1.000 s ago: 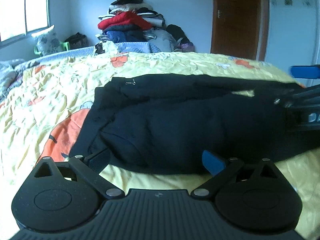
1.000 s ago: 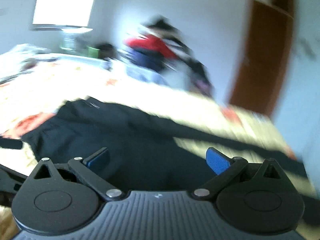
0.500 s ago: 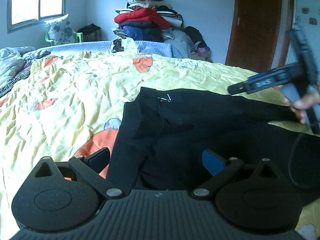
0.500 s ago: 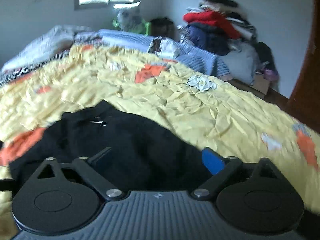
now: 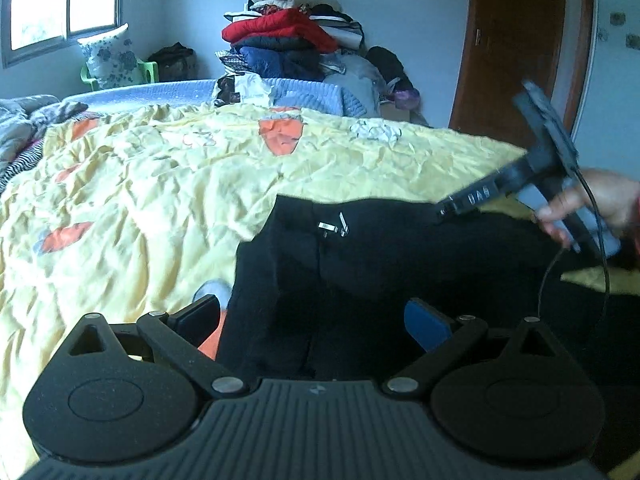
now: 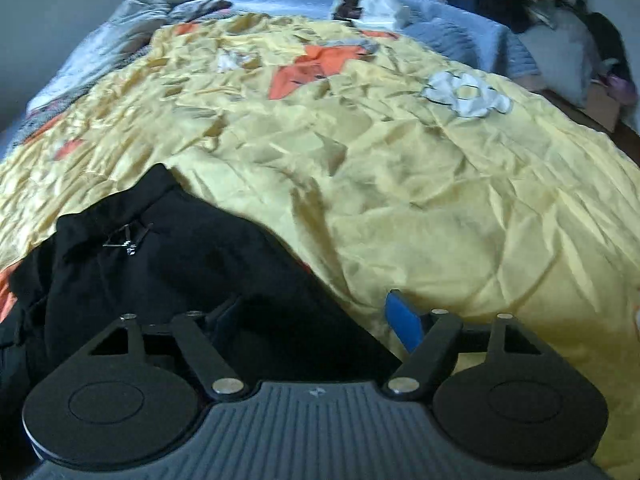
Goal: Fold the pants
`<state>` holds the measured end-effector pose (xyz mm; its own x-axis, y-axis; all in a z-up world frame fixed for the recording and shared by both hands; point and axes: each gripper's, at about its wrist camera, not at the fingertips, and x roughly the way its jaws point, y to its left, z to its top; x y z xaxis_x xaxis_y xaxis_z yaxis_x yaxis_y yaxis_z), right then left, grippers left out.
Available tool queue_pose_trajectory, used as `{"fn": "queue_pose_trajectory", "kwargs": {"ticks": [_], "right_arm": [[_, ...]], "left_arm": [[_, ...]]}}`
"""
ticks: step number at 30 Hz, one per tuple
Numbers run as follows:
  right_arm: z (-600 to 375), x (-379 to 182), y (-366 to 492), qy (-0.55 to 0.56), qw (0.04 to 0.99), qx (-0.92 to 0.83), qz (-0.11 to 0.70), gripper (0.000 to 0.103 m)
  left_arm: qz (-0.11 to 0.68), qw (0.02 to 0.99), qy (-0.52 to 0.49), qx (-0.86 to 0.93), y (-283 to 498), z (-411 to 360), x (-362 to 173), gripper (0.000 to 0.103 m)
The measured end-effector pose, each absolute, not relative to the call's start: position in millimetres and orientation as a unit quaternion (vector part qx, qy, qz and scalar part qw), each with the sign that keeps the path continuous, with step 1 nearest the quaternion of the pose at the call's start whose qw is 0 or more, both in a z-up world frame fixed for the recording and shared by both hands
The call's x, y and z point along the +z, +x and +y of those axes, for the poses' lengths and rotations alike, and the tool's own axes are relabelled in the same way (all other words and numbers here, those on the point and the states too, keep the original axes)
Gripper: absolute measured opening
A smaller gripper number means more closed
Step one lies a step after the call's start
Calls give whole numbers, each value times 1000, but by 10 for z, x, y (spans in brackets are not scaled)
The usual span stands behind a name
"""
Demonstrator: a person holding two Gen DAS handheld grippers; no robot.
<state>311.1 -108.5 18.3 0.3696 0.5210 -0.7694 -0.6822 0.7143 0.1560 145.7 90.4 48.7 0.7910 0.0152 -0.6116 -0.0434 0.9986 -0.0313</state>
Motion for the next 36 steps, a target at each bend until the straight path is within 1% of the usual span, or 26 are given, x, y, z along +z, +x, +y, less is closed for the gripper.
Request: {"fn": "queue_pose_trajectory", "kwargs": {"ticks": [1,2,4,5,9,11,14,17,21,23,24,25,26,28,32,36], "right_arm": [[-1099,206,3065,-92,821,372,424,25],[-1092,217,3025,-100,820,374,420,17],[-1056,233,2899,-132,821,379,407,10],[-1041,254,2814,-147,826,374,395,8],[-935,400,2393,-222,847,360,323,7],[-861,470,2088,-273,848,357,280,7],[-794,515,1699,-329,841,356,239,7],[-779,503,1355,-367,831,361,210,7],[-765,458,1007,-404,818,367,183,7],[-755,440,885,-415,815,366,172,7],[-743,432,829,-419,814,366,168,7],[-735,427,776,-419,814,366,169,7],[-730,423,739,-415,815,367,171,7],[-727,414,684,-408,817,368,174,7],[-716,436,454,-393,818,380,178,7],[-692,434,166,-385,811,401,184,7]], "left_arm": [[326,945,-31,12,1532,932,509,100],[327,944,-44,9,1609,958,536,100],[327,943,-69,7,1757,1021,571,100],[333,940,-81,10,1837,1053,585,100],[343,928,-149,10,2100,1207,649,100],[350,916,-194,-4,2230,1289,670,100],[364,890,-272,-22,2434,1413,651,100],[380,862,-334,-33,2642,1491,573,100],[407,824,-387,-72,2838,1493,439,100],[422,810,-401,-79,2870,1466,359,92],[424,806,-404,-80,2857,1452,332,72],[426,807,-402,-80,2818,1431,312,36],[430,809,-394,-75,2774,1411,306,23],[420,821,-381,-71,2604,1384,322,6],[377,864,-327,-62,2047,1348,495,4],[367,888,-271,-55,1411,1317,533,4]]}}
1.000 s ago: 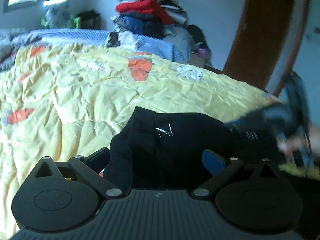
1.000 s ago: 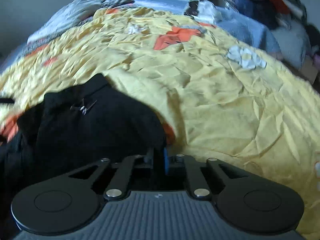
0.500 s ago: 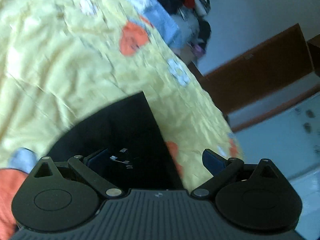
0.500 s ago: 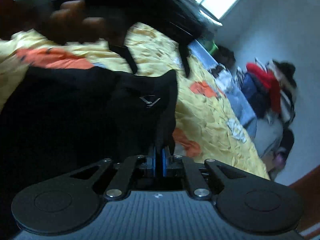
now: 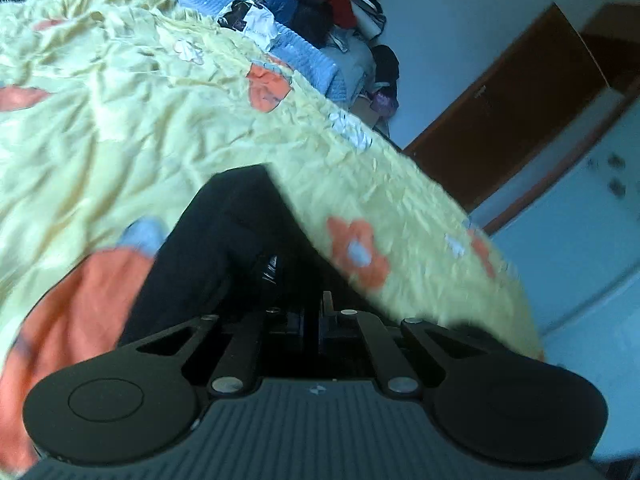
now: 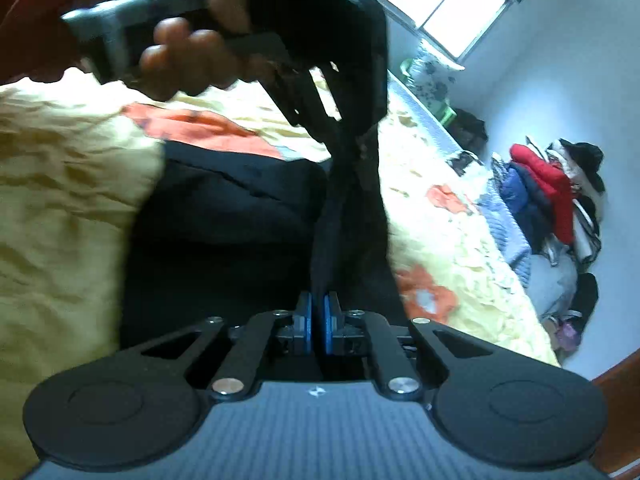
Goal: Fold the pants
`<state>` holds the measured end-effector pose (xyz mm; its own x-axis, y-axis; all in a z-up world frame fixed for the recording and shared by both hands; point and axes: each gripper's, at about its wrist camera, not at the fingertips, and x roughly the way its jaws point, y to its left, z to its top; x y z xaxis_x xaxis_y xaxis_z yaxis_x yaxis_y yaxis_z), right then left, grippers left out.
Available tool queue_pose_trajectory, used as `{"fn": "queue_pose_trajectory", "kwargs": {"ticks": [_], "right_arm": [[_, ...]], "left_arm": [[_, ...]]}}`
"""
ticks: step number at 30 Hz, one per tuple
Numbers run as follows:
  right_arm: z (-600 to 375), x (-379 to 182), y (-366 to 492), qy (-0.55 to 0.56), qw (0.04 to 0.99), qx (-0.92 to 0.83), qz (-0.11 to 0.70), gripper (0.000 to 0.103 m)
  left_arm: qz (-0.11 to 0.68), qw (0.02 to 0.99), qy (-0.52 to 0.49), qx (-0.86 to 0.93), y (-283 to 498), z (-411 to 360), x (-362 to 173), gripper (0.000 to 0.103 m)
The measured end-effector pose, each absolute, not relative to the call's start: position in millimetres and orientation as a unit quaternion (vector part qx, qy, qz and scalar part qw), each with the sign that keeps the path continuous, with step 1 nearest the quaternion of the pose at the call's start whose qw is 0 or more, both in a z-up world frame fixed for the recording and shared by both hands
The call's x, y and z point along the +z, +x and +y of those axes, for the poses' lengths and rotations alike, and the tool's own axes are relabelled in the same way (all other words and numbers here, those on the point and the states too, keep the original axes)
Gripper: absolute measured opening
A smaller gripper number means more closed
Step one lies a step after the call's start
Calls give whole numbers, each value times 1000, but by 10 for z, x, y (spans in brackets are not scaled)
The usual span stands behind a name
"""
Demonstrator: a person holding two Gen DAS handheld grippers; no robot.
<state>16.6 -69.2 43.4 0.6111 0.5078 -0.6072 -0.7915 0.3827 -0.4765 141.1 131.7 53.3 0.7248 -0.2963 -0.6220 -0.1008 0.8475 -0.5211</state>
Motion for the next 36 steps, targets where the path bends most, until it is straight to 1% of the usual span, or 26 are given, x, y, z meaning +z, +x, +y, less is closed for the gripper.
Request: {"fn": "queue_pose_trajectory", "kwargs": {"ticks": [6,14,15,16,17,19,21,22,24,26,28,29,31,33,36], "right_arm": [[-696,301,-166,-362,806,418,212,7],[-658,251,-393,-320,817,423,227,7],[-643,219,-389,-317,817,422,234,7],[-636,177,-348,-305,815,422,255,10],[-670,169,-336,-293,820,421,252,11],[-733,226,-343,-278,826,420,254,12],[-915,368,-436,-254,839,415,243,12],[-1036,443,-444,-235,851,404,239,12],[-1305,521,-435,-198,880,363,235,12],[-1573,465,-366,-169,898,312,262,13],[-1829,300,-282,-140,893,277,326,13],[-1928,242,-298,-134,891,269,341,14],[-2211,267,-410,-94,905,256,327,14],[-2636,393,-461,-21,925,220,310,14],[-3413,526,-447,79,951,105,278,14]], "left_arm": [[404,869,-282,-35,862,1371,265,4],[411,875,-257,-5,693,1384,103,6],[414,875,-250,-5,700,1376,87,11],[418,876,-240,-1,696,1367,82,21],[417,878,-234,5,681,1359,89,22],[418,882,-217,4,644,1334,146,31],[414,888,-199,9,585,1308,238,34],[412,892,-186,17,553,1282,297,42],[396,904,-153,40,495,1201,421,48],[366,923,-109,50,442,1052,557,55],[340,937,-76,33,427,856,666,67],[333,941,-64,12,442,740,705,69],[332,942,-42,-33,489,490,752,71],[330,941,-17,-76,534,219,772,71],[328,934,15,-139,605,-200,757,71]]}}
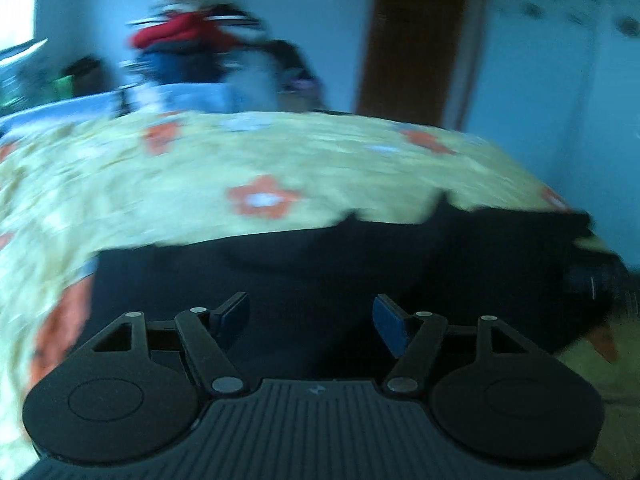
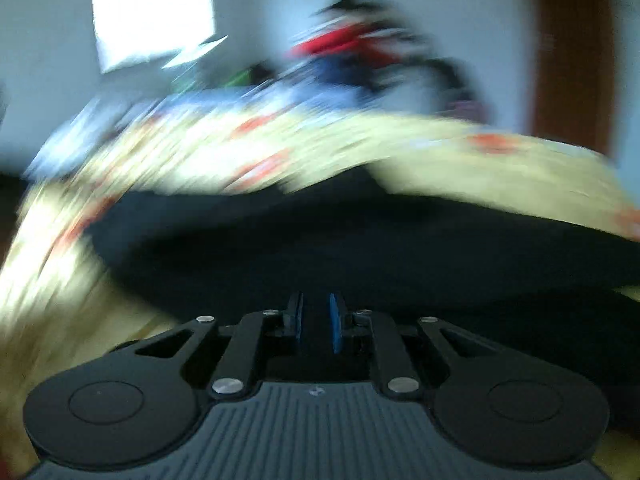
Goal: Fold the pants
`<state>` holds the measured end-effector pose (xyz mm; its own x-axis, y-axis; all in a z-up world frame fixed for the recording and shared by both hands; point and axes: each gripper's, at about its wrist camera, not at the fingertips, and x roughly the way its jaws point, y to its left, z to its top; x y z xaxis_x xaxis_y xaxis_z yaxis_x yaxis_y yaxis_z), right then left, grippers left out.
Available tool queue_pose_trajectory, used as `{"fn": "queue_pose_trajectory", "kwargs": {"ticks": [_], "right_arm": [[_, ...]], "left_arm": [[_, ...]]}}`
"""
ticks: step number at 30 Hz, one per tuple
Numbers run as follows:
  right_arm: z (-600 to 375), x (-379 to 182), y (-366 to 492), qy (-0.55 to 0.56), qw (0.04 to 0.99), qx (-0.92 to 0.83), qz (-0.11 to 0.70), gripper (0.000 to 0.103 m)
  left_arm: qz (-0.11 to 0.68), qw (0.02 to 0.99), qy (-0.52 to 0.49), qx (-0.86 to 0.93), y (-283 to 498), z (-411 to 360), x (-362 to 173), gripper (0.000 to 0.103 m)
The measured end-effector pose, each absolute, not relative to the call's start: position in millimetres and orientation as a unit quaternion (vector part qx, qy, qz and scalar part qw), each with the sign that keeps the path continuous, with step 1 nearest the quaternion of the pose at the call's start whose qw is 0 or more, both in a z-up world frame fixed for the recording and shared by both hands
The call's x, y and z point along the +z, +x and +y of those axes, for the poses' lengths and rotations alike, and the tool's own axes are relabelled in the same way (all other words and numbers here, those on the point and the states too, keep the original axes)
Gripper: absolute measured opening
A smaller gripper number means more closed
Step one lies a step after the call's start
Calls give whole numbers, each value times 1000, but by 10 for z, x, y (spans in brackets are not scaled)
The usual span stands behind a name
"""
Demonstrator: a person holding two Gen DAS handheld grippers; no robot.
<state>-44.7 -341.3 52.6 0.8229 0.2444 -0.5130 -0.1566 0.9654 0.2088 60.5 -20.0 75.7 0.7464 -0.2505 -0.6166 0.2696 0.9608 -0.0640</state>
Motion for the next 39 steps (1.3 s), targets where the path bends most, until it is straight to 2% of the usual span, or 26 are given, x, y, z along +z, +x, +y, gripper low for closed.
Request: {"fn": "queue_pose_trajectory", "kwargs": {"ticks": [4,6,9,11,13,18,19,20,21,22,23,27,29,31,32,35,36,39], "right_arm": [[-4642,407,-272,271,926,-18,264,15],[-5118,279,-189,355,898,-50,255,23],[-5559,103,-52,444,861,-66,239,39],[-5659,39,48,469,849,-60,236,53],[-5661,-38,152,478,841,-72,244,60],[-5589,-134,239,484,839,-77,237,60],[-5601,-143,256,485,840,-76,234,59],[-5593,-147,268,487,839,-80,230,49],[-5664,-155,275,490,838,-83,227,38],[-5660,-151,277,493,837,-82,223,15],[-5652,-148,267,496,837,-81,216,10],[-5624,-39,139,511,840,-55,176,6],[-5594,65,78,512,843,-42,158,6],[-5574,166,54,512,846,-32,145,6],[-5571,219,40,513,847,-24,138,6],[-5572,367,47,505,854,-14,126,6],[-5584,405,64,500,857,-13,123,6],[-5624,497,140,492,861,-15,125,6]], "left_arm": [[335,912,32,-234,674,-698,607,71],[345,899,55,-265,713,-933,488,71],[349,886,94,-290,736,-1195,313,71],[350,879,119,-300,786,-1344,207,71],[345,874,140,-312,800,-1446,119,71],[329,861,203,-330,835,-1719,-61,71],[322,861,212,-332,841,-1765,-89,72],[315,862,217,-334,844,-1789,-108,73],[308,863,221,-335,853,-1814,-116,73],[302,863,224,-337,866,-1837,-120,73],[299,865,224,-336,882,-1851,-126,73],[288,875,215,-325,958,-1875,-167,71],[287,877,200,-329,1001,-1879,-177,61],[292,876,177,-340,1036,-1885,-173,39],[294,876,166,-344,1048,-1877,-174,34],[301,876,145,-348,1076,-1883,-145,10],[302,876,137,-350,1082,-1866,-128,7],[299,884,110,-343,1127,-1807,-39,6]]}}
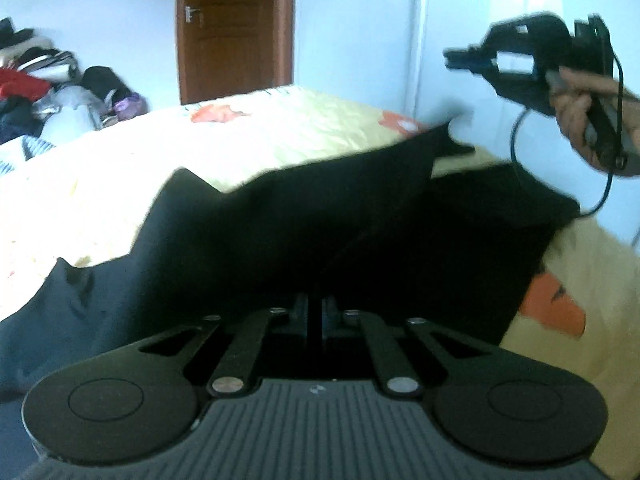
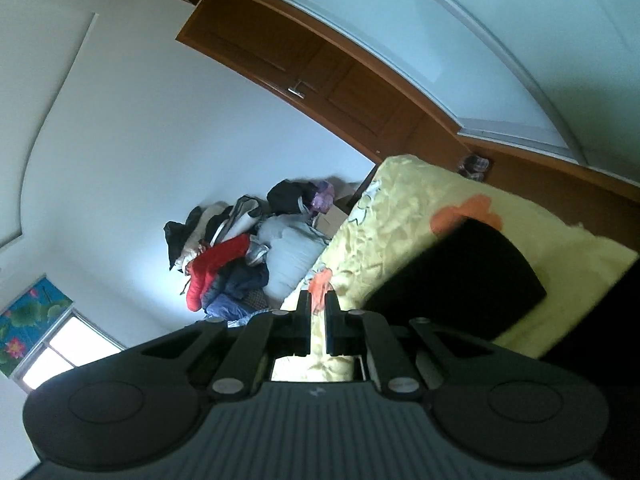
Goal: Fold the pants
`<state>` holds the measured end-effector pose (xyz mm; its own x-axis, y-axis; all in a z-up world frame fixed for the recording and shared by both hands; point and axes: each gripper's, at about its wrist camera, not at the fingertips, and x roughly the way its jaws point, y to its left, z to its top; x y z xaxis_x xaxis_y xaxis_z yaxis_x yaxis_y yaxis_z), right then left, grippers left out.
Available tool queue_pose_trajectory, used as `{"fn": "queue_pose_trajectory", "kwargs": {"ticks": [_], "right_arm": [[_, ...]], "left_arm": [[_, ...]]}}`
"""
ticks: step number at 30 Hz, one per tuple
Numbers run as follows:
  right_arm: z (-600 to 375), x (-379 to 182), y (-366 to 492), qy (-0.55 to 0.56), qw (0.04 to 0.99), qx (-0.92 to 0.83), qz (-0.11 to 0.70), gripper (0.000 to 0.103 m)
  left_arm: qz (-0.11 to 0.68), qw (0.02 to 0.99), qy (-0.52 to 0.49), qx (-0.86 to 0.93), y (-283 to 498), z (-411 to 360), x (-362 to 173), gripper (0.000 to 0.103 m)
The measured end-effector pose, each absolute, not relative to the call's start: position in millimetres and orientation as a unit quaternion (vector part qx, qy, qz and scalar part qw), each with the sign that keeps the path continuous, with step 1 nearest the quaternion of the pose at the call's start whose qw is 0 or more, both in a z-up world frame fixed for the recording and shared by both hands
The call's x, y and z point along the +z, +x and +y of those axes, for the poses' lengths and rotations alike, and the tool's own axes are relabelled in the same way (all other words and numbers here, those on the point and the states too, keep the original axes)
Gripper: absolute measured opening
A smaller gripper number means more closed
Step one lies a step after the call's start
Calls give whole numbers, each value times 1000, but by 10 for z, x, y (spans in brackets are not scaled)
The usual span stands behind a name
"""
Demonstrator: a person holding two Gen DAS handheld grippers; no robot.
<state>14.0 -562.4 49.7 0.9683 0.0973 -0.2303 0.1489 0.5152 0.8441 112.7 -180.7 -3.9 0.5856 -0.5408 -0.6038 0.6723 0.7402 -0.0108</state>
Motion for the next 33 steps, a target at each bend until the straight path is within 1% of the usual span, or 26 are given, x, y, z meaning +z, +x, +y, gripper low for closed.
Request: {"fn": "queue_pose_trajectory", "kwargs": {"ticks": [5,7,9,10,11,12,13,16,19,21,22,23,24,29,31,33], "right_arm": [[-5662,604,178,479,863,-18,157,7],[-5655,576,96,484,858,-46,164,10],[-5666,442,-38,494,848,-77,174,19],[-5671,354,-73,503,840,-90,184,37],[-5683,229,-119,516,828,-101,194,64],[-5688,124,-152,527,818,-110,202,76],[-5688,18,-179,539,809,-114,206,81],[-5670,-202,-146,561,796,-109,201,81],[-5639,-238,39,548,808,-99,192,80],[-5647,-252,172,536,817,-101,190,78],[-5654,-253,214,529,820,-106,189,59],[-5664,-277,236,529,818,-115,194,16],[-5668,-296,222,537,814,-117,191,2],[-5603,-73,151,513,839,-82,163,3],[-5651,147,264,506,848,-67,147,3],[-5632,479,349,481,868,-48,116,3]], "left_arm": [[285,894,92,-334,1161,-1735,159,6],[289,892,89,-334,1160,-1737,173,6],[294,890,86,-337,1147,-1745,159,6],[295,890,84,-337,1162,-1747,153,6],[296,890,83,-337,1166,-1783,148,6],[297,890,81,-337,1173,-1779,143,6],[298,890,77,-337,1196,-1775,152,6],[298,890,69,-339,1197,-1721,192,6],[293,891,70,-339,1182,-1707,216,6],[295,890,69,-339,1177,-1701,217,6],[297,890,68,-339,1175,-1698,210,6],[298,890,68,-339,1171,-1692,206,6],[297,890,67,-339,1164,-1678,203,6],[296,897,47,-325,1284,-1574,252,6],[298,899,19,-319,1377,-1526,321,6],[278,906,-5,-318,1379,-1460,453,6]]}}
